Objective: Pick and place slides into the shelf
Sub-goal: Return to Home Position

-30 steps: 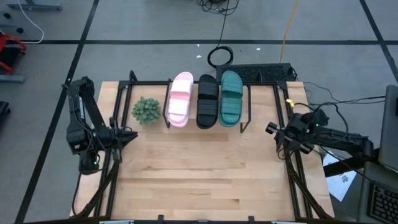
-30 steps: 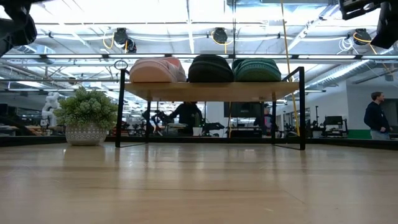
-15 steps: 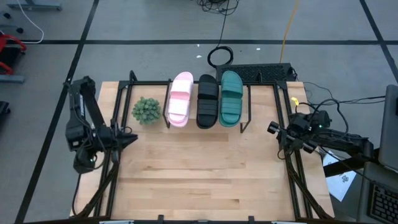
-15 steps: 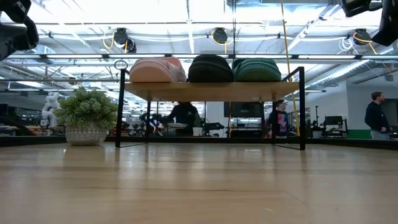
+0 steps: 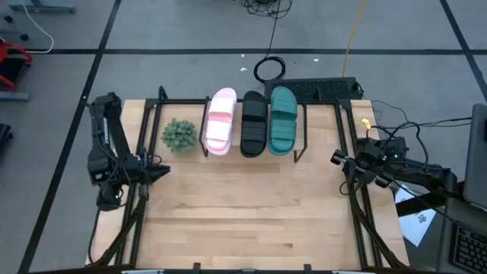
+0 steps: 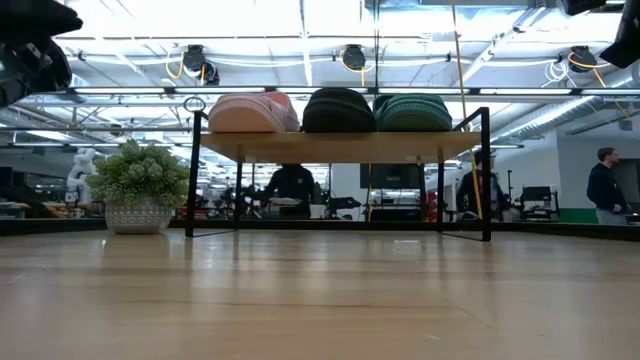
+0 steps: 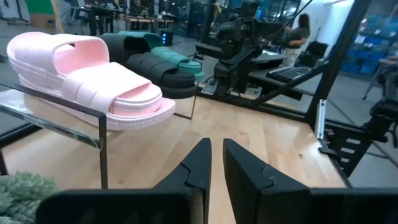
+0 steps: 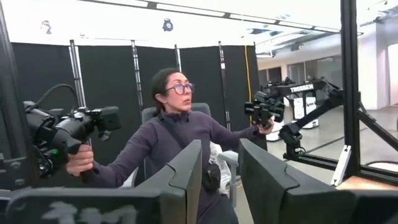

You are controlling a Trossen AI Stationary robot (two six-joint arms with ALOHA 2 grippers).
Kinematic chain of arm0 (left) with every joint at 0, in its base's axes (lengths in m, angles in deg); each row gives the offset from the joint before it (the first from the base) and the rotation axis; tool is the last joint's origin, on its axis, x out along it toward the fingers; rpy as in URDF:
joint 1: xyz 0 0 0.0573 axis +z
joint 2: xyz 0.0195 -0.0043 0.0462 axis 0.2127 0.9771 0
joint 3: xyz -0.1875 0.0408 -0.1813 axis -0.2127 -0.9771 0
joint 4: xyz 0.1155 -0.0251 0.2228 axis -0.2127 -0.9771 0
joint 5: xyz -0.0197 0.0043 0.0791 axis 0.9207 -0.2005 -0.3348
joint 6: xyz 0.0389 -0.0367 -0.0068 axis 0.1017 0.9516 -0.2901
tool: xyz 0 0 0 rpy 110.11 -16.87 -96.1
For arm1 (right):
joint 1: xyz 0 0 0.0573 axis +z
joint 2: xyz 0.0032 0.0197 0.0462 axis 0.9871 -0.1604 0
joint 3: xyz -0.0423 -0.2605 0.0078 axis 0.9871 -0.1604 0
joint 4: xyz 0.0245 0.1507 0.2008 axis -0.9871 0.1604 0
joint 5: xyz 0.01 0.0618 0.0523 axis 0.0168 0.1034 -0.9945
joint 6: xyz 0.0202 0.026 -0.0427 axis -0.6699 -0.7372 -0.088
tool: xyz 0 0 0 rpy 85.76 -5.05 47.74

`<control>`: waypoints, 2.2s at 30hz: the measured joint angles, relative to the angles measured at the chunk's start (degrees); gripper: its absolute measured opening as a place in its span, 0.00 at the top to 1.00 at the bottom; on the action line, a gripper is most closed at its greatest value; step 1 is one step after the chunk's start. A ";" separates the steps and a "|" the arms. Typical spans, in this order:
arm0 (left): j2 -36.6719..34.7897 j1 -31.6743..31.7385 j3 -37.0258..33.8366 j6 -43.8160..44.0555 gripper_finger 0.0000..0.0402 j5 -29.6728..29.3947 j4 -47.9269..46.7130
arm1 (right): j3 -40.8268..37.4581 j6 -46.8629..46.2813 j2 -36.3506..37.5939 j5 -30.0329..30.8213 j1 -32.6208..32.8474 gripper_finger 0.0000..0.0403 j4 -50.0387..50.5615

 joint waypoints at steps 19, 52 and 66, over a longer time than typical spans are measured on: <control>-2.36 -1.17 -7.58 -5.17 0.90 -4.54 14.72 | -8.26 -11.88 0.70 4.52 0.04 0.76 -24.51; -17.04 56.75 -13.75 -61.95 0.90 55.15 54.22 | -8.20 -16.39 4.66 1.55 0.00 0.76 -24.86; -17.06 56.03 -26.44 -63.43 0.90 55.36 70.32 | -8.22 -6.51 4.63 3.26 0.01 0.76 -10.54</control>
